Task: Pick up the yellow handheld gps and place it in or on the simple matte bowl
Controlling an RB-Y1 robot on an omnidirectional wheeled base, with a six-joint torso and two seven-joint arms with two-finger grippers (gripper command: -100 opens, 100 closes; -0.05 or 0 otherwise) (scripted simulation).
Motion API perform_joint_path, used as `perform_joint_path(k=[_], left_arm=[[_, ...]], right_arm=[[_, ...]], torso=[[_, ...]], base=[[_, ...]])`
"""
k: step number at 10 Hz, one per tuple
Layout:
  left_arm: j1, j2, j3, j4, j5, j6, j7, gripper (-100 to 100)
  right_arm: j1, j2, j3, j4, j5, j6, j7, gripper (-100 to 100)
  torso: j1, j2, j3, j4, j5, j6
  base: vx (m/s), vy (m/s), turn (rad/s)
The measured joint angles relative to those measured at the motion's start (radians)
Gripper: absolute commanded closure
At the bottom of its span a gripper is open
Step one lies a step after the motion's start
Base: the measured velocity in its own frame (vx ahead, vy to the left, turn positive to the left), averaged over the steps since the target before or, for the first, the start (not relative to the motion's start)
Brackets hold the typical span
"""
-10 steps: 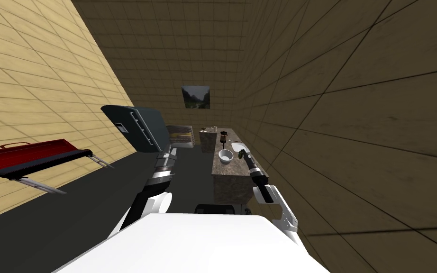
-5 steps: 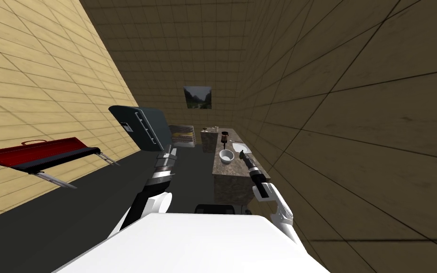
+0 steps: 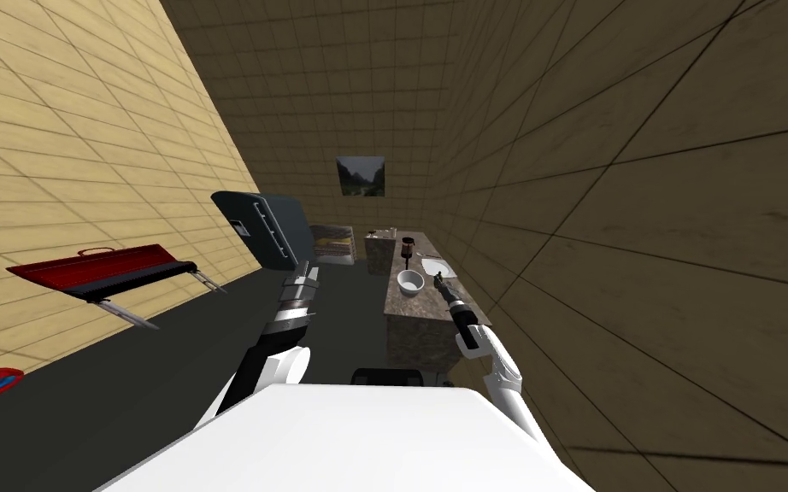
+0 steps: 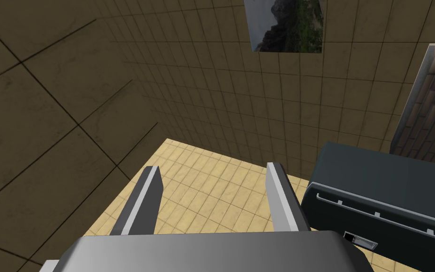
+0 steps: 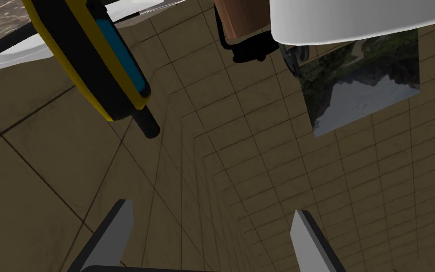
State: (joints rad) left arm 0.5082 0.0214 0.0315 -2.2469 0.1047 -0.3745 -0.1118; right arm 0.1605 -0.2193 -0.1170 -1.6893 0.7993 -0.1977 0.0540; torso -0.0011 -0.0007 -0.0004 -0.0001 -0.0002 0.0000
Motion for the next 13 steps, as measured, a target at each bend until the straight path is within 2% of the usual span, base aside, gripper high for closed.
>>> perform_joint_path(k=[5,8,11,13], left_arm=[[0.000,0.000,0.000,0.000,0.000,0.000,0.000,0],[0.000,0.000,0.000,0.000,0.000,0.000,0.000,0],[0.000,0.000,0.000,0.000,0.000,0.000,0.000,0],[0.000,0.000,0.000,0.000,0.000,0.000,0.000,0]], right_arm=[[-0.040,-0.004,-0.017,0.096,0.124,0.041,0.039,-100],[-0.089,-0.032,-0.016,0.176,0.213,0.096,0.059,-100],[-0.125,-0.026,-0.033,0.252,0.301,0.121,0.099,-100],[-0.138,-0.041,-0.031,0.280,0.343,0.142,0.112,-100]], torso=[[0.000,0.000,0.000,0.000,0.000,0.000],[0.000,0.000,0.000,0.000,0.000,0.000],[0.000,0.000,0.000,0.000,0.000,0.000],[0.001,0.000,0.000,0.000,0.000,0.000]], base=[[0.003,-0.014,0.060],[0.008,-0.018,0.083],[0.011,-0.011,0.067],[0.006,-0.005,0.050]])
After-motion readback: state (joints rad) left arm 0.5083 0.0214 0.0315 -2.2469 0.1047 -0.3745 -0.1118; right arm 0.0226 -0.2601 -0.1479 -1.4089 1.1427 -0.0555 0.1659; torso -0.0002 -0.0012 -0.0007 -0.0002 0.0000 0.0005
